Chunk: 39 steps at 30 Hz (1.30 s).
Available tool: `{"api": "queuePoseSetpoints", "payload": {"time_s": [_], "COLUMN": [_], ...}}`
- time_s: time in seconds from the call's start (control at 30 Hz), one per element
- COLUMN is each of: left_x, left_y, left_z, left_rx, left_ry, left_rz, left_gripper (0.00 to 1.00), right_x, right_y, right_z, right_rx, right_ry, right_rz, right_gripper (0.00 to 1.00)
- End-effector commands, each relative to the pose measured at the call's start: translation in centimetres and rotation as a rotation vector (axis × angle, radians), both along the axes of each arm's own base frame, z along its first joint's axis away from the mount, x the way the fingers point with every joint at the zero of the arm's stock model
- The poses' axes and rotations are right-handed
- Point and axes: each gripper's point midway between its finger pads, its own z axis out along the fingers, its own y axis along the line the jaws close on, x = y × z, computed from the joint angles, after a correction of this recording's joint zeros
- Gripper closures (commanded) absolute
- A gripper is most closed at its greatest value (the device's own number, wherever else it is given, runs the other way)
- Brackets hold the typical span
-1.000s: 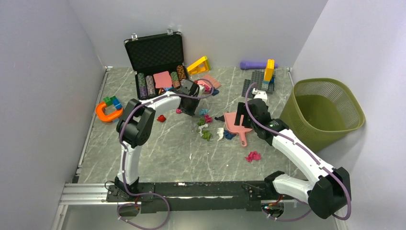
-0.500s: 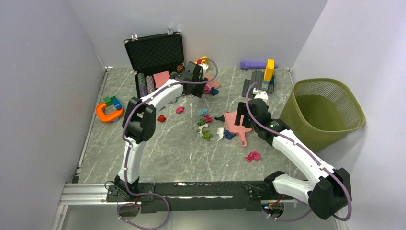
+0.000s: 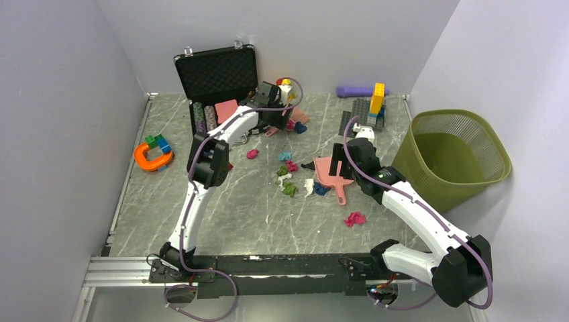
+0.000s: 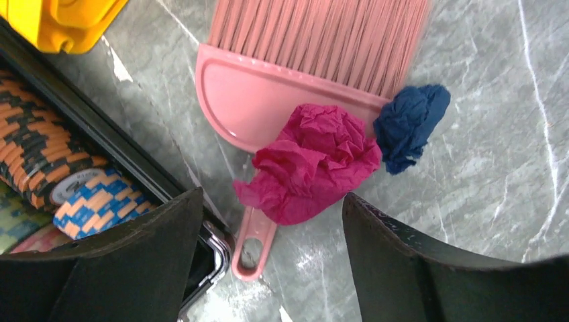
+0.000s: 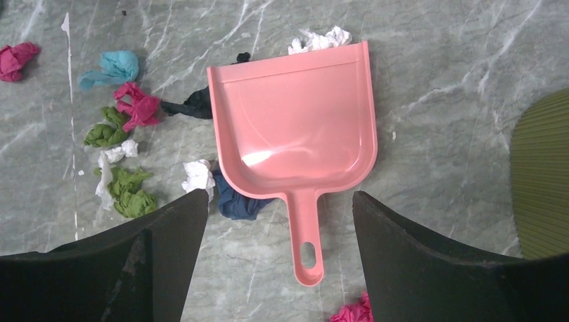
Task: Sweep away the paper scraps from the table
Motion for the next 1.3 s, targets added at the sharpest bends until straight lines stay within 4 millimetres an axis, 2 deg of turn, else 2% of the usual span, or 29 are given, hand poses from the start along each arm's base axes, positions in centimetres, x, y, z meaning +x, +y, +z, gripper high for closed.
{"api": "queuePoseSetpoints", "payload": {"time_s": [0.0,0.2,0.4,0.5,0.57,0.63,0.8,0.9,1.13,1.27], "left_x": [0.9,0.5,-1.5,-3.2,-4.7,-5.8,-7.2,-8.4,-13.5,-16.5], "left_y": [-0.6,-0.9,-0.4,0.2,0.5,0.9,2.0,1.9,1.6,1.7], "left_z": [0.2,-0.5,-2.7,-4.4,-5.5,-6.0,-6.6,-6.9,-7.4,-6.9], "left_rx": [-0.044,-0.051,-0.042,-0.022,-0.018,-0.012,0.054,0.081,0.114,0.129], "left_ry": [0.000,0.042,0.163,0.253,0.319,0.359,0.379,0.402,0.454,0.490], "left_rz": [-0.038,-0.059,-0.014,0.000,0.002,0.014,0.042,0.030,0.045,0.055], "left_gripper": [0.20,0.24,0.27,0.31,0.44,0.51,0.49,0.52,0.54,0.57], "right_x": [1.3,1.4,1.3,1.2,1.2,1.1,0.8,0.6,0.4,0.3], "right_y": [0.4,0.7,1.0,1.2,1.3,1.4,1.6,1.6,1.5,1.6], "right_z": [2.5,2.6,3.0,3.1,3.2,3.3,3.6,3.8,3.8,3.8], "right_rx": [0.023,0.042,0.068,0.082,0.089,0.096,0.117,0.125,0.128,0.128], "right_ry": [-0.082,-0.084,-0.090,-0.092,-0.093,-0.093,-0.098,-0.103,-0.103,-0.102], "right_rz": [0.001,0.005,0.010,0.015,0.017,0.019,0.027,0.027,0.028,0.033], "right_gripper": [0.17,0.18,0.18,0.18,0.19,0.19,0.19,0.19,0.19,0.19]}}
